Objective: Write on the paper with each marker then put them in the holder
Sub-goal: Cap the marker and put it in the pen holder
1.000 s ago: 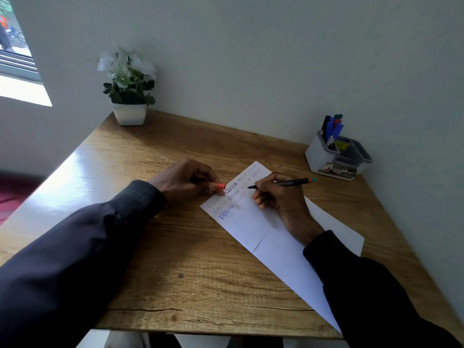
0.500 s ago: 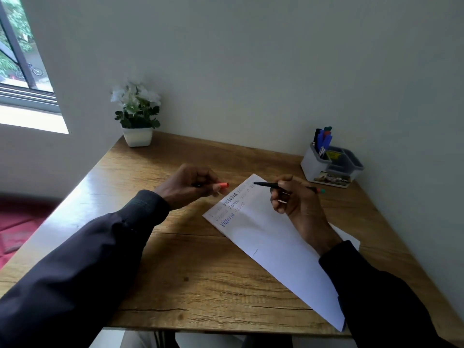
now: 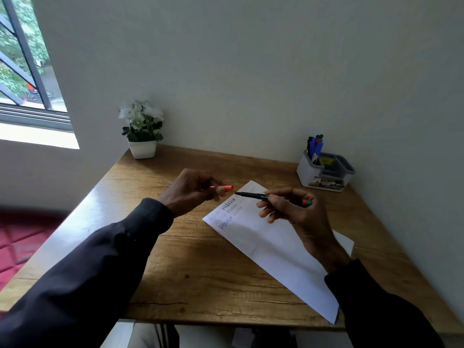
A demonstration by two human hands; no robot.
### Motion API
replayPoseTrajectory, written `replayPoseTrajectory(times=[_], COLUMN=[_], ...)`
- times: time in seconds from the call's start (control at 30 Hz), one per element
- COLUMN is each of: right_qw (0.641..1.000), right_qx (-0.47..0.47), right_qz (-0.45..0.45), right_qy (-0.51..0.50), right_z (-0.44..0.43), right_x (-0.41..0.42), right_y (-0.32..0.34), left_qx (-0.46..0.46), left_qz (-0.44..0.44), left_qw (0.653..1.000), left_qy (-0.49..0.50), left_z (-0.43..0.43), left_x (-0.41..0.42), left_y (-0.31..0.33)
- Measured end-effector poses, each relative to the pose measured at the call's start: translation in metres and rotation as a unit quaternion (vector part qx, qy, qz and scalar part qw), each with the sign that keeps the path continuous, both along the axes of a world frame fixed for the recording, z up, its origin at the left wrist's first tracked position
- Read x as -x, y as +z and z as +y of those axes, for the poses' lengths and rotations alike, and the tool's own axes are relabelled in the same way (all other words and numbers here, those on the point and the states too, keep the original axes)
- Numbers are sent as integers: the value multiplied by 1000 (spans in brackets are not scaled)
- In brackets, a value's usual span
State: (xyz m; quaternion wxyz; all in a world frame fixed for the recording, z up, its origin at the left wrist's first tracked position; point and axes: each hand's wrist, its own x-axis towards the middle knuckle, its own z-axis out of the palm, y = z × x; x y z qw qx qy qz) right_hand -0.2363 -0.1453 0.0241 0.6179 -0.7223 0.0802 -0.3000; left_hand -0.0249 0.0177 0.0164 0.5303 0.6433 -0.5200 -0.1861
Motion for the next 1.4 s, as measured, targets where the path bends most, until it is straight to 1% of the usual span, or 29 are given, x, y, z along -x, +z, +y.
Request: replayPoseTrajectory(times=[0.23, 0.37, 0.43, 0.57, 0.7, 0.87, 0.93, 1.0, 1.07, 1.13, 1.23, 1.33, 1.4], right_qw=[1000, 1000, 999, 985, 976, 968, 967, 963, 947, 937, 932, 930, 917], right_qx=[-6, 12, 38, 154, 183, 208, 210, 224, 261, 285, 289, 254, 237], right_qz=[-10, 8, 20, 32, 12, 7, 30, 91, 155, 172, 140, 96, 90], right_qy=[-16, -15, -19, -75, -115, -139, -139, -122, -103, -104, -171, -246, -310], right_z=[7, 9, 9, 12, 12, 7, 4, -3, -14, -27, -55, -95, -129], right_x=[3, 4, 4, -1, -9, -17, -19, -21, -22, -23, -24, -21, -18], right_y=[5, 6, 7, 5, 4, 1, -2, -3, -2, 2, 9, 15, 20], left_qx=[-7, -14, -21, -17, -1, 17, 13, 8, 18, 45, 80, 91, 84], left_qz=[-32, -56, -71, -80, -101, -110, -119, -136, -146, -100, -1, 43, 51], left_qw=[999, 998, 997, 997, 994, 991, 991, 989, 988, 993, 996, 994, 994], left_qy=[9, 9, 10, 17, 44, 70, 66, 54, 39, 30, 44, 53, 46], left_z=[5, 7, 6, 0, -7, -18, -21, -26, -36, -50, -68, -79, -83], left_x=[10, 16, 20, 27, 32, 31, 29, 26, 26, 28, 30, 27, 25], left_y=[9, 13, 16, 20, 23, 20, 15, 14, 20, 29, 34, 28, 24])
